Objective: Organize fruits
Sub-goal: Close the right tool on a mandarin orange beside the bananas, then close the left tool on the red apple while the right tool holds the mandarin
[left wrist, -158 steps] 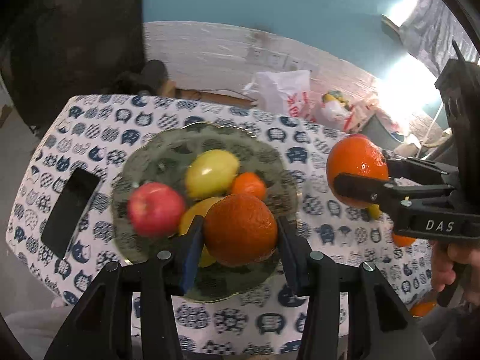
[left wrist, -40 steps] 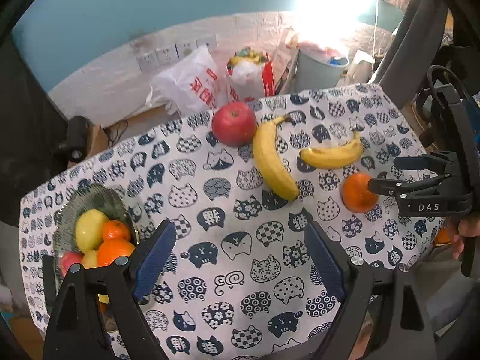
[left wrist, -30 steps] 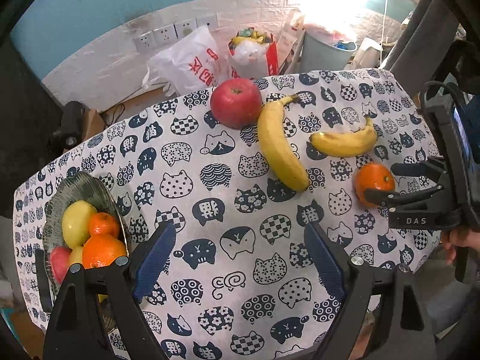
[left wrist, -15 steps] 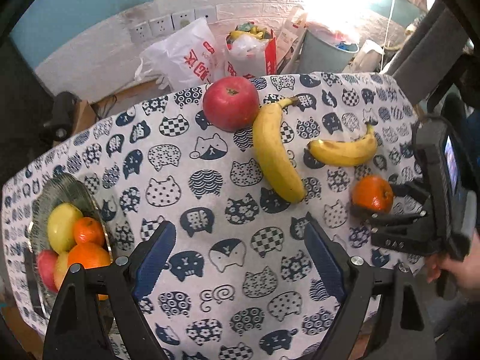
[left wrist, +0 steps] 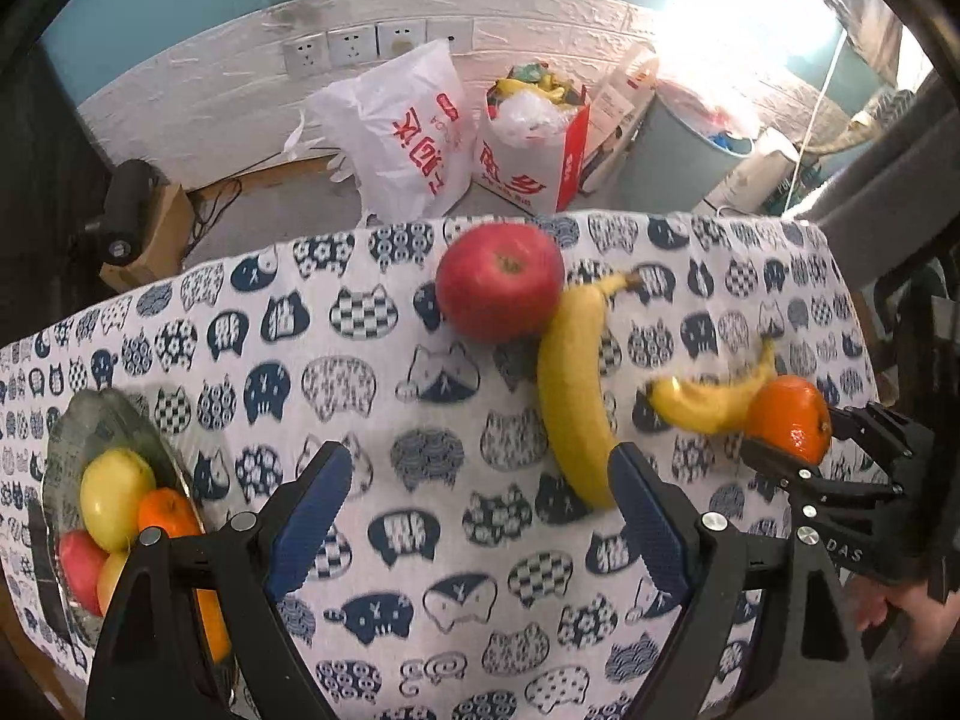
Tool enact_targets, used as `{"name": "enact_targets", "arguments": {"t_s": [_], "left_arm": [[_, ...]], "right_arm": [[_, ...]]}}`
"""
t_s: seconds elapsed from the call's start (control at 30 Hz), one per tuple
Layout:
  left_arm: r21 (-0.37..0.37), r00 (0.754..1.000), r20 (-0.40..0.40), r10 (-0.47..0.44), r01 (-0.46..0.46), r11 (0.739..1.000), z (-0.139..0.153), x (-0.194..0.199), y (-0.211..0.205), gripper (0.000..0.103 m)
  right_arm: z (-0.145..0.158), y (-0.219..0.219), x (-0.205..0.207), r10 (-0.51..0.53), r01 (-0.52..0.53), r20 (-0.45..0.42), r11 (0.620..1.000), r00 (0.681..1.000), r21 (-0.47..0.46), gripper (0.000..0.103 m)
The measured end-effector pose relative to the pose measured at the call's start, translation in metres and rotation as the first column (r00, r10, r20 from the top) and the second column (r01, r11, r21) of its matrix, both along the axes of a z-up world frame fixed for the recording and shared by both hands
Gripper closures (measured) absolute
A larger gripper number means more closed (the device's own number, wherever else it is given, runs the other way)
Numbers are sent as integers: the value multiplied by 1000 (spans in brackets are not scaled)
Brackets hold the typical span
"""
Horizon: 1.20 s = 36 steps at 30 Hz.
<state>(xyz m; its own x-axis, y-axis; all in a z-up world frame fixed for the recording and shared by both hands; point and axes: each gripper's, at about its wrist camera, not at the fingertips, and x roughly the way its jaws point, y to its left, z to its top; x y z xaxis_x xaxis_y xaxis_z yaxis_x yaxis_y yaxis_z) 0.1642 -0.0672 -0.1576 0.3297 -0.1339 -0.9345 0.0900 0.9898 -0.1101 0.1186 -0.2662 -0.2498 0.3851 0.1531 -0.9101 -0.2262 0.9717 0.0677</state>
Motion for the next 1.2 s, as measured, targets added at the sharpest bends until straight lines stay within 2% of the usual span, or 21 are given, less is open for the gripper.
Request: {"name": "enact_targets", "arguments": {"t_s": [0.2, 0.33, 0.43, 0.53, 0.7, 0.9, 1.03, 1.1, 1.2], "left_arm": [[-7, 999, 24, 22, -22, 1000, 4, 30, -5, 14], [-39, 998, -13, 61, -62, 997, -11, 50, -9, 14], [-33, 997, -24, 77, -77, 996, -24, 63, -13, 14], [-27, 994, -29, 101, -102, 994, -32, 71, -13, 14], [-66, 988, -34, 151, -153, 986, -41, 84, -12, 14], [-18, 989, -60, 132, -133, 991, -59, 93, -24, 14], [-41, 988, -53, 147, -149, 988, -63, 96, -22, 14], [-31, 989, -43, 141, -143, 989, -64, 98, -22, 15], [-71, 990, -46, 130, -133, 989, -67, 100, -21, 26]], "right_arm": [[17, 4, 26, -25, 24, 50, 999, 998, 29, 38], [23, 1, 35, -41, 39, 64, 998, 997, 42, 38], [25, 2, 40, -40, 38, 81, 999, 996, 35, 38], [26, 3, 45, -38, 36, 95, 999, 995, 27, 38], [27, 4, 53, -33, 31, 111, 999, 993, 19, 38], [23, 6, 61, -34, 33, 109, 999, 993, 16, 38], [18, 6, 66, -42, 40, 98, 999, 994, 17, 38], [17, 6, 67, -42, 40, 94, 999, 995, 20, 38], [16, 7, 68, -36, 34, 90, 999, 995, 22, 38]]}}
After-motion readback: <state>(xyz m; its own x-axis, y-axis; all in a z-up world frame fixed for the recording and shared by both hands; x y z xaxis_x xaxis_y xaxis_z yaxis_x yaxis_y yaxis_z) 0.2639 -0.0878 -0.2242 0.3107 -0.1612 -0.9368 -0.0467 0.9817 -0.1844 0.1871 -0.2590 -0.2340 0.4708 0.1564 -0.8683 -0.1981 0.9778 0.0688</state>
